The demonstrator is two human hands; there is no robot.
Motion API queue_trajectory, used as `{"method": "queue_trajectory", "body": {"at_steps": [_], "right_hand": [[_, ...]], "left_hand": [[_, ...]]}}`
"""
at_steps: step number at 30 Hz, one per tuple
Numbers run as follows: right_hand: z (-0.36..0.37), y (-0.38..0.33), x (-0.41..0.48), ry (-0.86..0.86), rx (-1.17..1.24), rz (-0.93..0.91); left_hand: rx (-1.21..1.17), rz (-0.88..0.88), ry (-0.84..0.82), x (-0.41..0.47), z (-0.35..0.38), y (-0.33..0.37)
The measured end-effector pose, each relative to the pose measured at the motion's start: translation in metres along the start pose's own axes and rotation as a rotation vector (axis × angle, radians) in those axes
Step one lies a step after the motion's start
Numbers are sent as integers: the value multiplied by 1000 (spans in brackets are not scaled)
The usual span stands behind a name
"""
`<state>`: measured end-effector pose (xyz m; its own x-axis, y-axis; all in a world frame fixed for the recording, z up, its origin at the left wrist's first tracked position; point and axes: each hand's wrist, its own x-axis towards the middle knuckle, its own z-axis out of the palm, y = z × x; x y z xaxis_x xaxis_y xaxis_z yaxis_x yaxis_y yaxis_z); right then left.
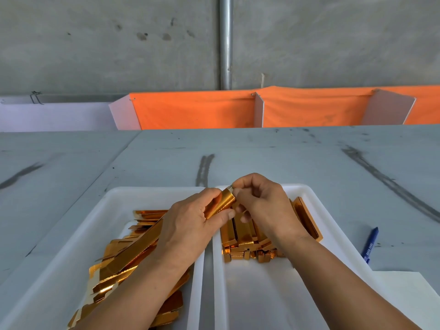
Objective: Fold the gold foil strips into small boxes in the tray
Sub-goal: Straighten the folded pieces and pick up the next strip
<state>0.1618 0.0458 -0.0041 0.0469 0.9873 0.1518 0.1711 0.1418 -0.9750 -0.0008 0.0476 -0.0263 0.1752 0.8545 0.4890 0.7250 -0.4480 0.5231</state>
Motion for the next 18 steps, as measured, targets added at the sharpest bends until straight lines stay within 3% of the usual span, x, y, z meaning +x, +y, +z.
{"method": "queue_trajectory", "body": {"at_steps": [9, 14, 18], "right_hand": [[0, 2, 1, 47, -96, -64], [1, 3, 1, 133, -327, -180], [0, 5, 3, 131, -321, -114]], "left_hand": [[42, 9, -20, 0, 0, 1], [94, 19, -32, -1, 0, 2], [140, 51, -46, -1, 0, 5]]}}
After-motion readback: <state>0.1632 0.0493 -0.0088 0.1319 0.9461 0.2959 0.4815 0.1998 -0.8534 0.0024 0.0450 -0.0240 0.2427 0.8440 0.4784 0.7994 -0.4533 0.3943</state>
